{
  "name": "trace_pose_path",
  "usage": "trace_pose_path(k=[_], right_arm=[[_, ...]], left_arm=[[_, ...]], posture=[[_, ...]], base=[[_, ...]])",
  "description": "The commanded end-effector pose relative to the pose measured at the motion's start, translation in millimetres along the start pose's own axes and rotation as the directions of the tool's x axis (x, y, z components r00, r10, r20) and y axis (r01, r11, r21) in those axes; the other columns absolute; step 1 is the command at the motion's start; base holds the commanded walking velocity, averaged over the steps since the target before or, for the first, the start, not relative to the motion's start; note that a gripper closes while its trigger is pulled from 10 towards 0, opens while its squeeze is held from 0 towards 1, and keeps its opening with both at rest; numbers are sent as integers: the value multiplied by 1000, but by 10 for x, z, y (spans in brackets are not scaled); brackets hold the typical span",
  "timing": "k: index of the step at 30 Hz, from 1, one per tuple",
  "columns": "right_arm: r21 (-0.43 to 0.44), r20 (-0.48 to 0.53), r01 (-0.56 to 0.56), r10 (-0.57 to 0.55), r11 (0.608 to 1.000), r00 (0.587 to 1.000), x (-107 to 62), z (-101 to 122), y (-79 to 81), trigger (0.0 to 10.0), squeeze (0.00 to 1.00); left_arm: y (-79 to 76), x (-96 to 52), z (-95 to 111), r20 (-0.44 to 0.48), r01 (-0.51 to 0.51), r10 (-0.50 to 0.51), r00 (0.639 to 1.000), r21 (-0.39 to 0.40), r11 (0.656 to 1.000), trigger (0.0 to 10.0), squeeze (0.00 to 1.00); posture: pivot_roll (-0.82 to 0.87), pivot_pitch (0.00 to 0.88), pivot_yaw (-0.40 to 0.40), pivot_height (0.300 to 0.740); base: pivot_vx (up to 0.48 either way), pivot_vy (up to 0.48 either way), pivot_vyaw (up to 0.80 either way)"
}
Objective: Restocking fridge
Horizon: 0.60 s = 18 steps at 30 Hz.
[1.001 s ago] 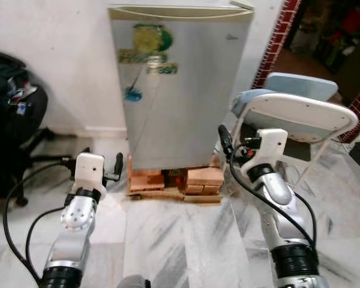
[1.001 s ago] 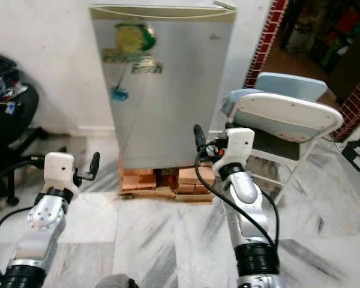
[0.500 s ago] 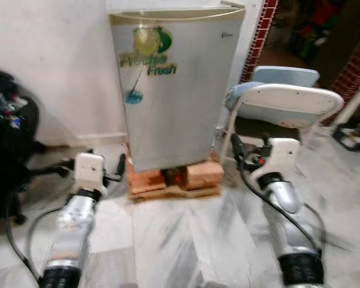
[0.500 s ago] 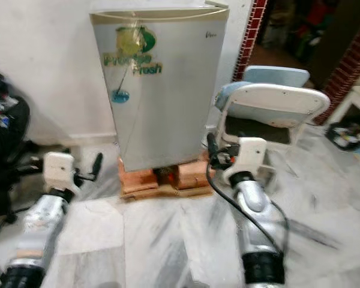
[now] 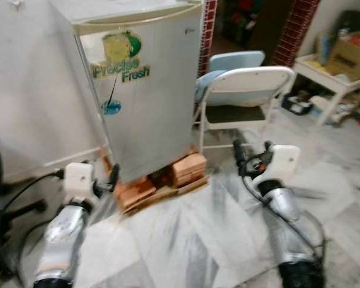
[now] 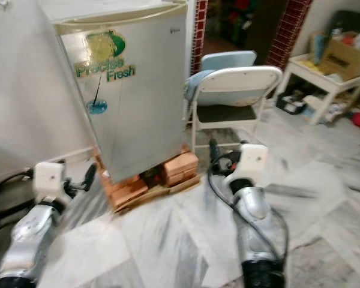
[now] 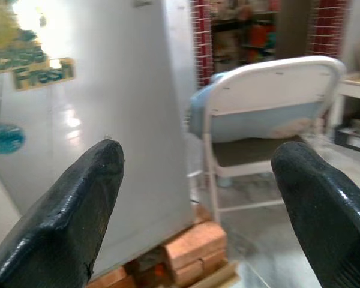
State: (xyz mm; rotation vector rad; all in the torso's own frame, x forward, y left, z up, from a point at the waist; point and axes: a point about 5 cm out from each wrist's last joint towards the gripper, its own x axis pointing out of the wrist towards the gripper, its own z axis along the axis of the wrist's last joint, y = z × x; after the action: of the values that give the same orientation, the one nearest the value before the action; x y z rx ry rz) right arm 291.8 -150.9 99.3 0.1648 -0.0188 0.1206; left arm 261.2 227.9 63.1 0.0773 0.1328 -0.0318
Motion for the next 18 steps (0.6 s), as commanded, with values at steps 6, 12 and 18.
trace_pose_path(k=[6,12,18], right_arm=[[-29,26,58,-58,998,998,-64,61,-157,10000,0],[-78,27,117,-116,990,993,-198,-6,-268,10000,0],[-103,-7,134,-136,986,991,-317,-75,-342,10000,0]], left_arm=[[-1,-30,-52,-20,9,-9,1000,-12,1000,10000,0],[19,-38,-52,-17,-14,14,1000,-29,999,10000,0],[-57,-24,-77,-22,-8,7,1000,-33,999,10000,0]], posture=[[11,0,15,740],[5,0,46,740],[-6,0,32,740]], base=[[0,466,-800],[0,466,-800],[0,469,-244]])
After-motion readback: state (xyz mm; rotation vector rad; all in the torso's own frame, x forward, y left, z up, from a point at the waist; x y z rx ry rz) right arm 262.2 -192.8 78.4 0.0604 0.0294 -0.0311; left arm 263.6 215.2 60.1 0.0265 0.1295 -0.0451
